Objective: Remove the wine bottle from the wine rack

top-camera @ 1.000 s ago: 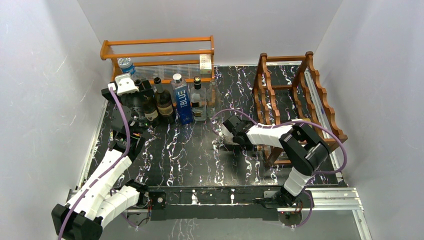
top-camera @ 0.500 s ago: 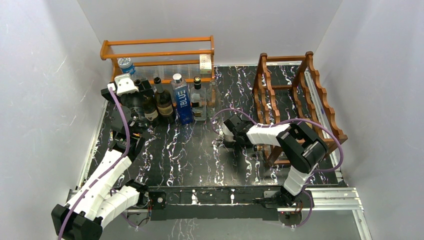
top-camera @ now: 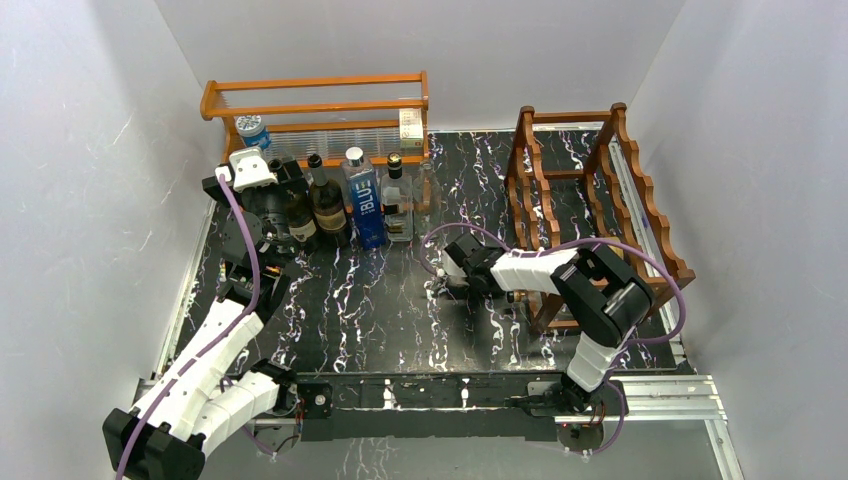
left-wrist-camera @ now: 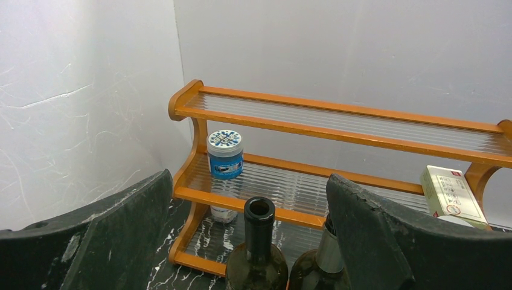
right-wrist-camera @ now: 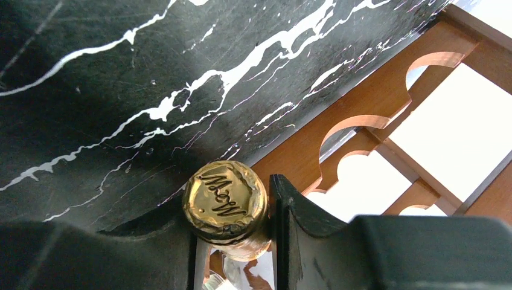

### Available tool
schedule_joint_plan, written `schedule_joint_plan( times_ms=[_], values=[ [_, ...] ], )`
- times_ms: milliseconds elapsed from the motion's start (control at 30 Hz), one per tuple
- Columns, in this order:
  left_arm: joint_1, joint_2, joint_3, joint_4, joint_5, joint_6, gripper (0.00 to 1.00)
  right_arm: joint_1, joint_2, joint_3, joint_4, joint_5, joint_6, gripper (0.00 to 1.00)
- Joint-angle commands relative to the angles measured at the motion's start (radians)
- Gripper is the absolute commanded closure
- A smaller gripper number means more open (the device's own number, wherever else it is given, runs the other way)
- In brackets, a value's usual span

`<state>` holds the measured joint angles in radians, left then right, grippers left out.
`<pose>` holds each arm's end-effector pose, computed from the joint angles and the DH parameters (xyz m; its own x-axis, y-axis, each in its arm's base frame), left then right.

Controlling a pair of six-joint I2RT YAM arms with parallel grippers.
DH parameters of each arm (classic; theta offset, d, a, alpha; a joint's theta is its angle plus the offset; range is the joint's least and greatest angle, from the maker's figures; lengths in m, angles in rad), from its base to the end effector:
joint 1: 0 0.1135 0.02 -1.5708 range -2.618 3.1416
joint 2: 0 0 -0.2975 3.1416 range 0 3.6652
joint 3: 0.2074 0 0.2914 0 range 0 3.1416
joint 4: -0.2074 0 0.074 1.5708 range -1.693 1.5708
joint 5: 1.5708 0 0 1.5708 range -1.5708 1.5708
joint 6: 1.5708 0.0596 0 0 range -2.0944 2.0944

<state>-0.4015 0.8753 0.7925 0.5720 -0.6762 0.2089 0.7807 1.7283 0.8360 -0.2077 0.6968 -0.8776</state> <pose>0.2216 -0.0535 0.4347 0.3809 0.0140 -0.9245 -0.2890 0.9516 -0.1046 0.2732 0.2168 0.1163 -0.1485 -0.9775 0.1501 -0.6997 -0.0034 -0.7144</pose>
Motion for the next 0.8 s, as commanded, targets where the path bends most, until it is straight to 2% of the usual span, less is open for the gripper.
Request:
schedule_joint_plan(
  times_ms=[0, 233, 767],
  values=[
    [-0.003, -0.01, 0.018, 0.037, 0.01, 0.0, 0.02, 0.026, -0.005, 0.002, -0.015, -0.044, 0.047, 0.68],
    [-0.002, -0.011, 0.019, 0.038, 0.01, -0.002, 0.02, 0.061, -0.017, 0.006, -0.032, -0.049, 0.053, 0.82],
    [-0.001, -0.014, 0.02, 0.036, 0.011, -0.001, 0.02, 0.204, -0.025, 0.164, -0.192, -0.192, 0.175, 0.96]
  ],
)
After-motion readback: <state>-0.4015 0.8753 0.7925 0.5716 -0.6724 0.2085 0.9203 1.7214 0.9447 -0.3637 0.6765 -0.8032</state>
